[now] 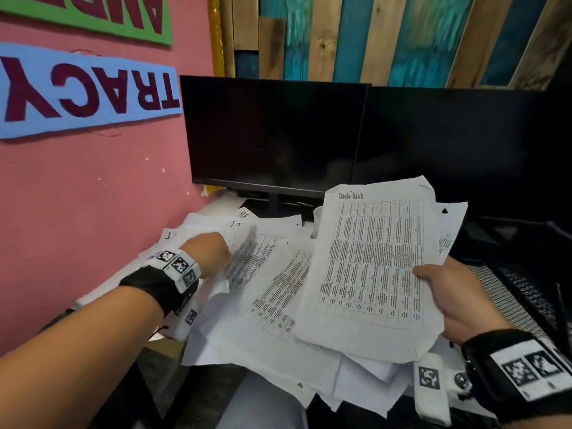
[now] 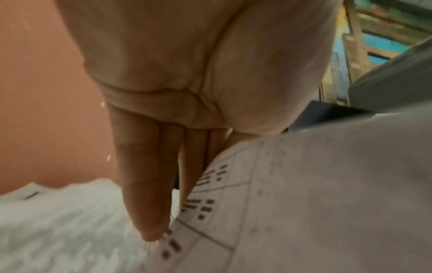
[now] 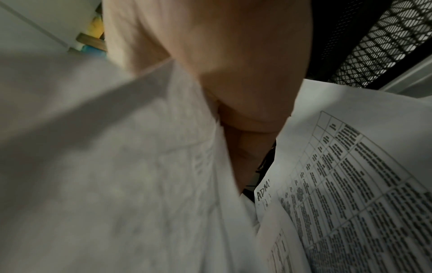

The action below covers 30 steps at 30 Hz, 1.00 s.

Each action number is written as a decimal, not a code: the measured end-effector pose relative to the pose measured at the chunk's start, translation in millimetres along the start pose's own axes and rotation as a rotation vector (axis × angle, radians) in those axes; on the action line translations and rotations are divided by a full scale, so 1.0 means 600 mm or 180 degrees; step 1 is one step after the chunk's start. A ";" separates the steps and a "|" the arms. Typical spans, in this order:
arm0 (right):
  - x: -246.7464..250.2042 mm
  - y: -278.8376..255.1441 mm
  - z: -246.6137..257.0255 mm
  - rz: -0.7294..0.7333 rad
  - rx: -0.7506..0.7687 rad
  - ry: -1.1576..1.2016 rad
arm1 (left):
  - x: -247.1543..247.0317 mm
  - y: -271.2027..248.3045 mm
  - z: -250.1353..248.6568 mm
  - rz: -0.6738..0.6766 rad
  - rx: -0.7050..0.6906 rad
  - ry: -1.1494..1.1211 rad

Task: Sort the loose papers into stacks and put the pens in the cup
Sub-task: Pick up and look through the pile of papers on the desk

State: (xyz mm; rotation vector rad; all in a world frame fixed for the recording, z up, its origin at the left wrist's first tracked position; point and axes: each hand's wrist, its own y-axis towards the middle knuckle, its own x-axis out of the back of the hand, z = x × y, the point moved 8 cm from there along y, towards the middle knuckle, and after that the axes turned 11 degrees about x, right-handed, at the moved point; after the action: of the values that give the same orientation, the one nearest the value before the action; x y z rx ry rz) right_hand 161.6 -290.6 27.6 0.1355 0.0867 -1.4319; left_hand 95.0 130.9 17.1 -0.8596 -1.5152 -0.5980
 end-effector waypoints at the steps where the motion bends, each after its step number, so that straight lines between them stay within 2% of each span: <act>1: 0.002 -0.003 -0.001 0.0001 -0.0016 0.0002 | 0.024 -0.008 -0.005 -0.0144 -0.0053 -0.0080; 4: 0.003 -0.009 -0.004 -0.0012 -0.0057 0.0071 | 0.117 -0.068 -0.047 -0.0757 -0.0419 -0.0606; 7: -0.003 -0.009 -0.008 -0.0084 -0.0093 0.0085 | 0.161 -0.145 -0.125 -0.0912 -0.0991 -0.1074; 11: -0.025 -0.015 0.003 -0.0089 -0.0042 0.0202 | 0.135 -0.236 -0.241 -0.0542 -0.1676 -0.1197; 14: -0.042 -0.022 0.019 0.0022 0.0041 0.0313 | 0.075 -0.266 -0.311 -0.0324 -0.2145 -0.0791; 18: -0.064 -0.034 0.031 0.0340 0.0188 0.0214 | 0.024 -0.290 -0.368 -0.0036 -0.2647 -0.0437; 21: -0.057 -0.033 0.029 0.0386 0.0488 -0.0258 | 0.006 -0.310 -0.385 0.0531 -0.2980 -0.0507; 22: -0.051 -0.030 0.027 0.0334 0.0535 -0.0390 | 0.000 -0.309 -0.383 0.0775 -0.3001 -0.0600; 24: -0.031 -0.023 0.021 0.0137 0.0524 -0.0540 | 0.000 -0.283 -0.361 0.1072 -0.2749 -0.0869; 27: 0.006 -0.019 0.019 -0.0201 0.0372 -0.0556 | 0.028 -0.214 -0.305 0.0763 -0.2142 -0.1157; 30: 0.032 -0.024 0.018 -0.0353 0.0198 -0.0477 | 0.028 -0.127 -0.227 0.0448 -0.1334 -0.1035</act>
State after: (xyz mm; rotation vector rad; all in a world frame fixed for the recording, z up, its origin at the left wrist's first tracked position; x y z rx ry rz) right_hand 149.6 -312.8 34.7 0.0751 -0.0746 -1.5516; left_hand 116.0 -18.3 60.5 -1.4295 -1.6261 -0.7089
